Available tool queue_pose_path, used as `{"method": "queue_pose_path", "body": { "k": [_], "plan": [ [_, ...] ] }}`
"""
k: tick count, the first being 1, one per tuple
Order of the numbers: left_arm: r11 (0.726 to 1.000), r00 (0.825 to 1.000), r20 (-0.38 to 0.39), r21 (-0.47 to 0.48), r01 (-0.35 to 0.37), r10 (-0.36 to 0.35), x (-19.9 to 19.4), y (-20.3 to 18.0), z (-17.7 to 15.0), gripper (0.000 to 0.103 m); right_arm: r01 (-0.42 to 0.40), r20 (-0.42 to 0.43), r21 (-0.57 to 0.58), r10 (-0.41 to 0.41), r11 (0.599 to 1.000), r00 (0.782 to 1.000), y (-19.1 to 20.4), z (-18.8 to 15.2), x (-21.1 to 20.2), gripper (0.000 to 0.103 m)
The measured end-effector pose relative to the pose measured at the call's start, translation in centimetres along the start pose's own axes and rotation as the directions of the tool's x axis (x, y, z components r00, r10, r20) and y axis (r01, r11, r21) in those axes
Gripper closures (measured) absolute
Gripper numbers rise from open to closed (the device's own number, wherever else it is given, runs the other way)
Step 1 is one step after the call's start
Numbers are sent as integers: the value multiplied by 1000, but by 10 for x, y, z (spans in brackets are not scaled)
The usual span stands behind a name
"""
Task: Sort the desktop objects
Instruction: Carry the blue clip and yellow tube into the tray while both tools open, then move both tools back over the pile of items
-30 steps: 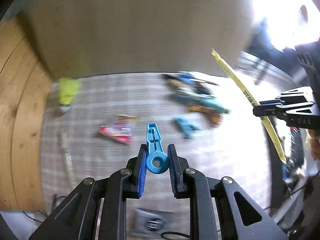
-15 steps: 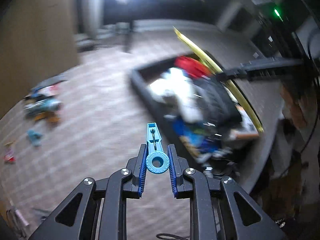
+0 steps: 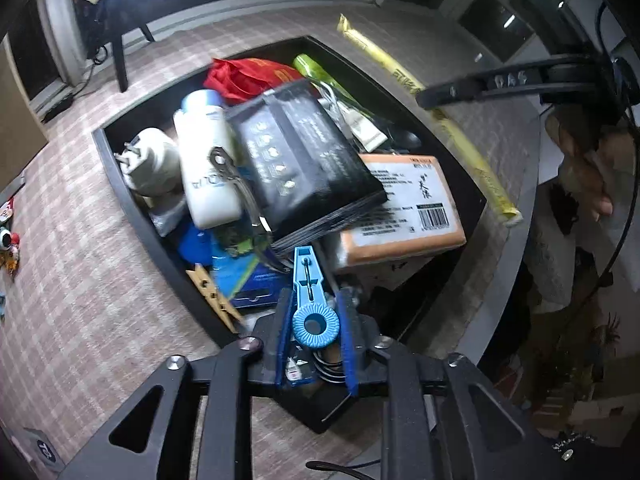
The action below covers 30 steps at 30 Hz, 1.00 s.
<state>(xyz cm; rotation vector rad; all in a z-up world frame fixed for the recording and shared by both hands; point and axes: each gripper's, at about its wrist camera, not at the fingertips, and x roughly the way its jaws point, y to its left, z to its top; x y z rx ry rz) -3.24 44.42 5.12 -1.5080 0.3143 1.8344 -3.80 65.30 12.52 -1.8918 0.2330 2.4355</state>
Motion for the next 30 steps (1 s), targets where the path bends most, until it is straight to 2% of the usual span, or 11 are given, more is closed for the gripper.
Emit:
{"method": "queue_pose_path", "body": {
  "k": [1, 2, 3, 4, 11, 18, 25, 27, 30],
  "plan": [
    [1000, 1000, -2, -5, -19, 19, 1, -1, 0, 50, -3, 1, 7, 3, 1000, 1000, -2, 0, -2, 80],
    [1000, 999, 15, -4, -30, 31, -2, -3, 0, 46, -1, 5, 14, 1, 1000, 1000, -3, 0, -4, 72],
    [999, 999, 32, -3, -36, 36, -5, -3, 0, 46, 0, 20, 11, 0, 1000, 1000, -1, 2, -6, 58],
    [999, 998, 44, -7, -45, 45, -9, -3, -1, 46, 2, 40, 2, -2, 1000, 999, 1, 2, -11, 56],
    [993, 993, 83, -88, -80, 87, -31, 30, -11, 48, -22, 99, -76, 30, 997, 995, 38, 12, -26, 56],
    [965, 981, 84, -213, -155, 176, -49, 101, -42, 48, -74, 109, -208, 99, 975, 989, 108, 30, -22, 56],
    [896, 958, 75, -381, -229, 277, -82, 189, -99, 48, -90, 98, -357, 133, 930, 986, 196, 45, -4, 56],
    [863, 951, 73, -446, -239, 300, -92, 217, -120, 48, -96, 95, -394, 145, 914, 985, 223, 50, 2, 56],
    [799, 938, 60, -545, -256, 341, -106, 258, -152, 48, -123, 81, -438, 176, 890, 981, 258, 56, 11, 56]
  ]
}}
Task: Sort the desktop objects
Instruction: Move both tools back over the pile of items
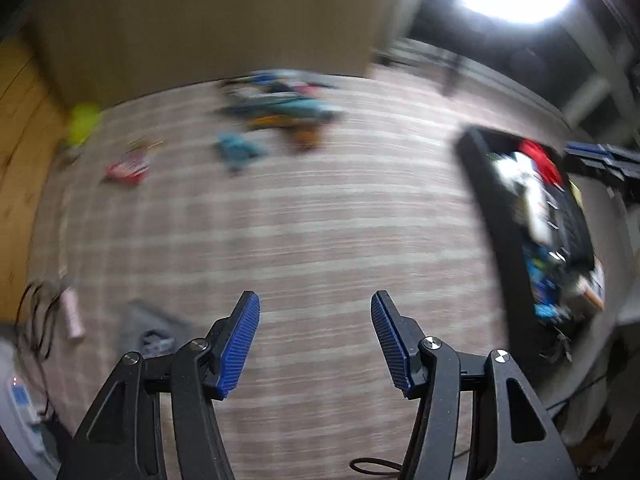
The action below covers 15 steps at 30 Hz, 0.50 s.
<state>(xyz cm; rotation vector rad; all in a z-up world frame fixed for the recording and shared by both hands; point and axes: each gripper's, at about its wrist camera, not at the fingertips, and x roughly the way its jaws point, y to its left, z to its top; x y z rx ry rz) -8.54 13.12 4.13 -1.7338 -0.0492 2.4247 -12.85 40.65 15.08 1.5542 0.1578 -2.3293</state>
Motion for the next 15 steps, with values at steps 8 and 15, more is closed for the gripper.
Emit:
{"method": "queue_pose_path", "body": {
  "k": [8, 15],
  "plan": [
    [966, 994, 56, -246, -79, 96, -11, 118, -15, 49, -62, -3, -96, 62, 993, 998, 70, 47, 39, 56],
    [915, 985, 46, -380, -136, 165, -4, 186, -25, 49, -81, -44, -116, 77, 990, 996, 109, 92, 93, 57]
  ]
}}
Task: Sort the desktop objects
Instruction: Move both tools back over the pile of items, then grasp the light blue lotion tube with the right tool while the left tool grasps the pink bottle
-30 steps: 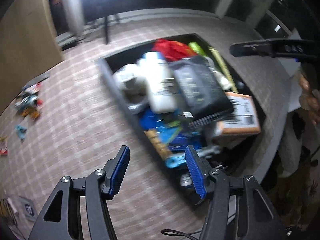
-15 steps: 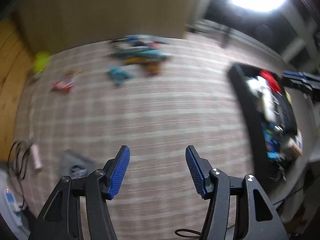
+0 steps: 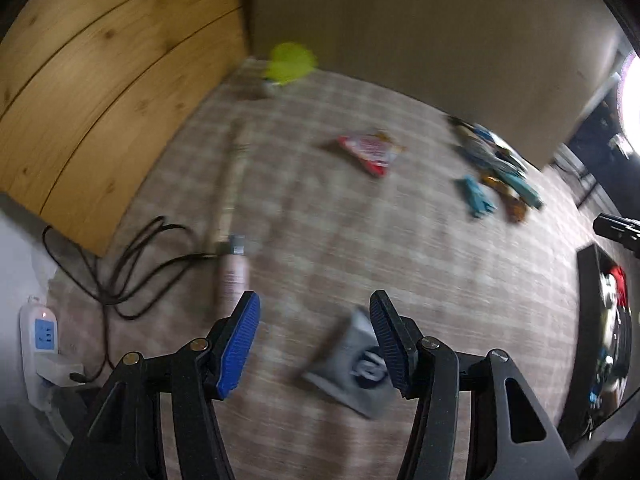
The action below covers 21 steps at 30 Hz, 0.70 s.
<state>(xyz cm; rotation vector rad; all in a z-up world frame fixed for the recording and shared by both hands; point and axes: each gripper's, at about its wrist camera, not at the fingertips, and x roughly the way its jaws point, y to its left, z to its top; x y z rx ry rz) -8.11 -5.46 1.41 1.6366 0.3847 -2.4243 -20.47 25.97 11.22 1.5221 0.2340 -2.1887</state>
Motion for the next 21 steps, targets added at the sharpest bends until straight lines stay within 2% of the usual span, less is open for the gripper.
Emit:
{"method": "queue_pose_path", "body": {
  "k": [6, 11, 17, 21],
  "plan": [
    [998, 999, -47, -62, -30, 27, 25, 39, 7, 53, 20, -90, 0, -20, 1000, 996, 1, 38, 57, 59],
    [998, 996, -86, -47, -37, 33, 43, 41, 8, 54, 9, -157, -13, -11, 1000, 988, -2, 55, 91, 59],
    [998, 990, -134, -33, -57, 52, 66, 35, 13, 67, 6, -193, -56, -17, 998, 981, 6, 67, 111, 59],
    [998, 988, -143, -32, -63, 58, 75, 31, 12, 76, -9, -225, -39, 0, 999, 974, -1, 68, 121, 59]
  ]
}}
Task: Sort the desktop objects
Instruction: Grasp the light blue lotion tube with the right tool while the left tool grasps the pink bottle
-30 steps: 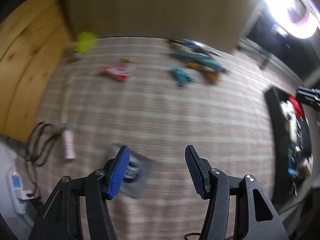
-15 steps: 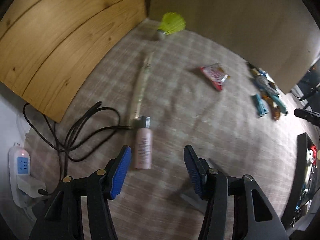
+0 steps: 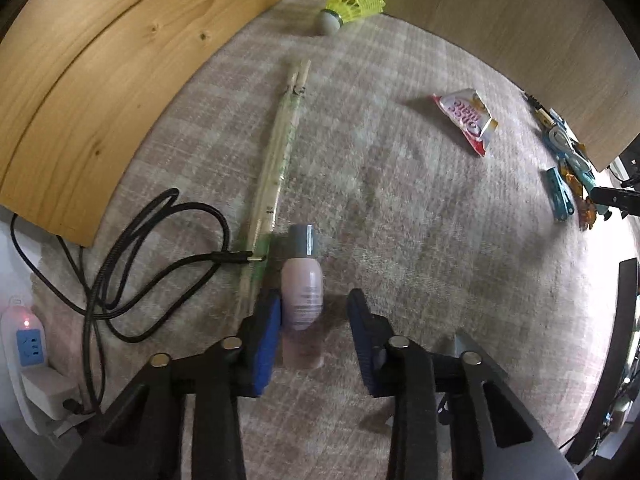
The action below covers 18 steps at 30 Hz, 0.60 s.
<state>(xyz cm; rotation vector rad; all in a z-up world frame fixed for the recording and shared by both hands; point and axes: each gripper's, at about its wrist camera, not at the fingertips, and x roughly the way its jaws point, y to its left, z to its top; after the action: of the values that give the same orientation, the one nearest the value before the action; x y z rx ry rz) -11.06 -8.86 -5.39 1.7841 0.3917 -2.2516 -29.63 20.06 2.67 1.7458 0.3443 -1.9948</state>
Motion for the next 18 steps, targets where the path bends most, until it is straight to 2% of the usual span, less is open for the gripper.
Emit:
{"method": "queue_pose_path", "body": {
  "k": [3, 7, 10, 14, 18],
  "plan": [
    [1000, 1000, 3, -8, 11, -11, 0, -3, 1, 84, -8, -18, 23, 9, 1000, 1000, -7, -1, 6, 74],
    [1000, 1000, 8, 31, -1, 1, 3, -16, 1, 84, -58, -15, 56, 59, 997, 998, -15, -3, 6, 74],
    [999, 1000, 11, 45, -8, 7, 5, -22, 3, 84, -55, -10, 55, 56, 997, 998, -13, -2, 8, 74],
    [999, 1000, 13, 46, 23, -24, 5, -29, 0, 84, -63, 3, 59, 63, 996, 998, -9, -9, 5, 75],
    [997, 998, 21, 45, 57, -58, 3, -35, -6, 84, -82, 11, 59, 82, 995, 997, -9, -35, -5, 76]
  ]
}}
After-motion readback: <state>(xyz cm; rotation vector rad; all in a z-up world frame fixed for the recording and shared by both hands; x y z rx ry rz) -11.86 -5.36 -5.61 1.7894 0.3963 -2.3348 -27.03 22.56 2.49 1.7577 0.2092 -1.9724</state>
